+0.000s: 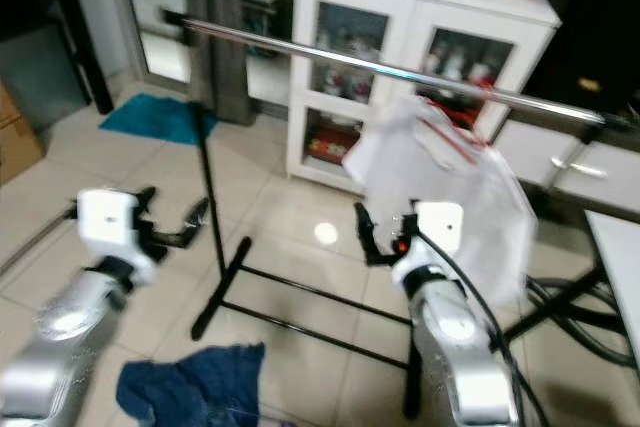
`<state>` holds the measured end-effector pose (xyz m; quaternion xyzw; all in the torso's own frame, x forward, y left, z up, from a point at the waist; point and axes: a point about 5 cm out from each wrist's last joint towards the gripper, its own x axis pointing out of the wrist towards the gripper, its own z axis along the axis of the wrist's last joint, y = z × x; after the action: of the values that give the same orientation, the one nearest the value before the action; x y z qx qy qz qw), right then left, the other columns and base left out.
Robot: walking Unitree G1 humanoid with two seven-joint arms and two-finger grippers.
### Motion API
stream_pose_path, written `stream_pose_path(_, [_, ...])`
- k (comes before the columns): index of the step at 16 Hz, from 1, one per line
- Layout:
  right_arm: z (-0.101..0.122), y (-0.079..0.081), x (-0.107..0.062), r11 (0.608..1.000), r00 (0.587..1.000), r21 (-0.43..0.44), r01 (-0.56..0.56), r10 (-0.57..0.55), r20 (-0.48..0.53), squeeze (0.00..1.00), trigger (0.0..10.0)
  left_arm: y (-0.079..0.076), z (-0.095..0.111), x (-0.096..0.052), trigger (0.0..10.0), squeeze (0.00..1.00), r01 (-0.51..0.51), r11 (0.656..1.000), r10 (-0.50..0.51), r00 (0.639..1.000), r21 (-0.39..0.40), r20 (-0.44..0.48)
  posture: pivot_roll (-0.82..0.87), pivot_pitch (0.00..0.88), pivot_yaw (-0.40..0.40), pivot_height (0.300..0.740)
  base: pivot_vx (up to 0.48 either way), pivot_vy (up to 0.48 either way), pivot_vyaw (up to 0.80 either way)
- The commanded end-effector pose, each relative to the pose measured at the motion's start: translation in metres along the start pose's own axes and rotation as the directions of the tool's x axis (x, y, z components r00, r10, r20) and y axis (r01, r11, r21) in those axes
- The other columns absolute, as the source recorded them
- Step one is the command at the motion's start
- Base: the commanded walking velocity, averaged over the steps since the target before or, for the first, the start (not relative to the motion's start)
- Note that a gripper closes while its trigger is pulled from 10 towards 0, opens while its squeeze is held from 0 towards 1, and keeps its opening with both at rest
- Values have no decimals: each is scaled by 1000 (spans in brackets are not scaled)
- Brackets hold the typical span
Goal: Hang hanger
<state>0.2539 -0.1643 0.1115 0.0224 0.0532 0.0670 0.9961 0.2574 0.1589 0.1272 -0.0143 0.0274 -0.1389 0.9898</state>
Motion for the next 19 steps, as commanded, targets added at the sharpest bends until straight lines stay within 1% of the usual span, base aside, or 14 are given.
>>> stream_pose_path(1, [4,0,0,1000,1000,7,1,-2,12,1000,10000,4,6,2,10000,1000,0,999,-1,1000,37,12,-5,0,-58,740,0,-352,0])
stream_pose_path(2, [4,0,0,1000,1000,6,1,-1,12,1000,10000,4,6,2,10000,1000,1,999,-2,1000,40,12,-5,0,-58,740,0,-352,0])
stream_pose_path(3, [6,0,1,1000,1000,9,5,-5,18,1000,10000,6,6,2,10000,1000,-23,999,23,1000,37,1,-7,0,-57,740,0,0,0])
stream_pose_path(4, [8,0,1,1000,1000,13,7,-7,25,1000,10000,7,7,3,10000,722,-31,998,31,999,48,9,-9,0,-56,740,0,0,0])
stream_pose_path(6, [11,-2,2,1000,999,17,14,-15,34,1000,10000,6,10,5,10000,725,-16,997,14,1000,72,21,-10,0,-55,740,0,0,0])
stream_pose_path(9, [16,-5,5,999,998,24,39,-41,58,1000,10000,3,12,6,10000,729,23,996,-26,999,80,37,-7,0,-56,740,0,0,0])
stream_pose_path(10, [17,-5,6,999,997,21,47,-48,58,1000,10000,2,13,6,10000,729,36,996,-39,999,79,38,-7,0,-56,740,259,0,0])
stream_pose_path(11, [17,-5,7,999,997,23,47,-48,58,463,10000,1,13,5,10000,729,42,996,-45,998,85,37,-3,0,-57,740,277,0,0])
stream_pose_path(12, [17,-4,7,999,997,20,47,-48,56,0,10000,1,12,5,10000,729,45,995,-48,998,87,34,-3,0,-58,740,315,0,0])
stream_pose_path(16, [14,-3,7,999,998,19,39,-39,41,0,10000,2,10,3,10000,729,45,995,-46,999,85,18,0,0,-60,740,307,0,0])
stream_pose_path(19, [16,-3,8,999,998,17,45,-46,50,0,10000,3,9,2,10000,733,45,995,-46,999,87,18,3,0,-63,740,279,0,0])
